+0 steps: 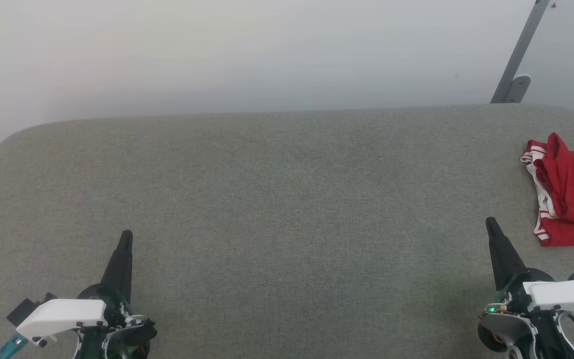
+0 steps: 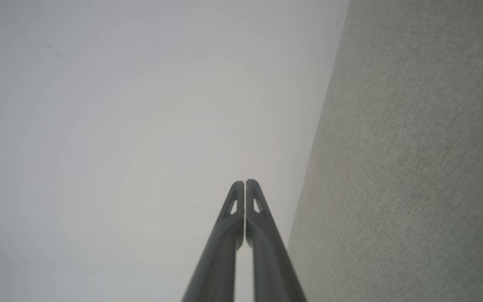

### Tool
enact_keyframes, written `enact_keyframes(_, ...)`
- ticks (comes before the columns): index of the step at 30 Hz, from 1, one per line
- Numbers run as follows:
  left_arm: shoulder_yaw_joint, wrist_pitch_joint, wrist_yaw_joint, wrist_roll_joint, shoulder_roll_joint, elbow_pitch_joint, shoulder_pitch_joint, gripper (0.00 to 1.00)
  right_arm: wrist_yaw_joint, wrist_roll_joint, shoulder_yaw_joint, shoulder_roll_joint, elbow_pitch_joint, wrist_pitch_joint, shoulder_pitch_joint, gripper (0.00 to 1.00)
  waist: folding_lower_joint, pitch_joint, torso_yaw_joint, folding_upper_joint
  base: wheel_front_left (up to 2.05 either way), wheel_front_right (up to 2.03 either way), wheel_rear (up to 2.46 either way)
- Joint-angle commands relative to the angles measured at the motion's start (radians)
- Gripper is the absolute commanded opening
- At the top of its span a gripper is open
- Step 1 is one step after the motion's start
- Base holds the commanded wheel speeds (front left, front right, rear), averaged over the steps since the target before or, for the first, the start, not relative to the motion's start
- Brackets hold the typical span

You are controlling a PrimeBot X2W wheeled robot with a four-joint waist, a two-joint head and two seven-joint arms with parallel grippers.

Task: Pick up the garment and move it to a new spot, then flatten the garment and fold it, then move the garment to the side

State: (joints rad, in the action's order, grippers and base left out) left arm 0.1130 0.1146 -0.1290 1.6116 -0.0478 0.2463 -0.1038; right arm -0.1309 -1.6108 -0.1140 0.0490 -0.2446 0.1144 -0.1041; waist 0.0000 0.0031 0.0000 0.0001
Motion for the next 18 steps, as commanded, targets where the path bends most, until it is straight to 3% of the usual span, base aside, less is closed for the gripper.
enact_keyframes(1,0.002,0.003,-0.003,0.002,-0.001,0.000,-0.012,0.00,0.000,-0.004,0.000,0.002,0.001,0.003,-0.009,0.00,0.0000,0.000,0.000,-0.0001,0.00,0.00,0.00)
enact_keyframes(18,0.003,0.003,-0.003,0.002,-0.001,-0.001,-0.012,0.00,0.000,-0.004,0.000,0.002,0.001,0.003,-0.009,0.00,0.0000,0.000,0.000,-0.0001,0.00,0.00,0.00)
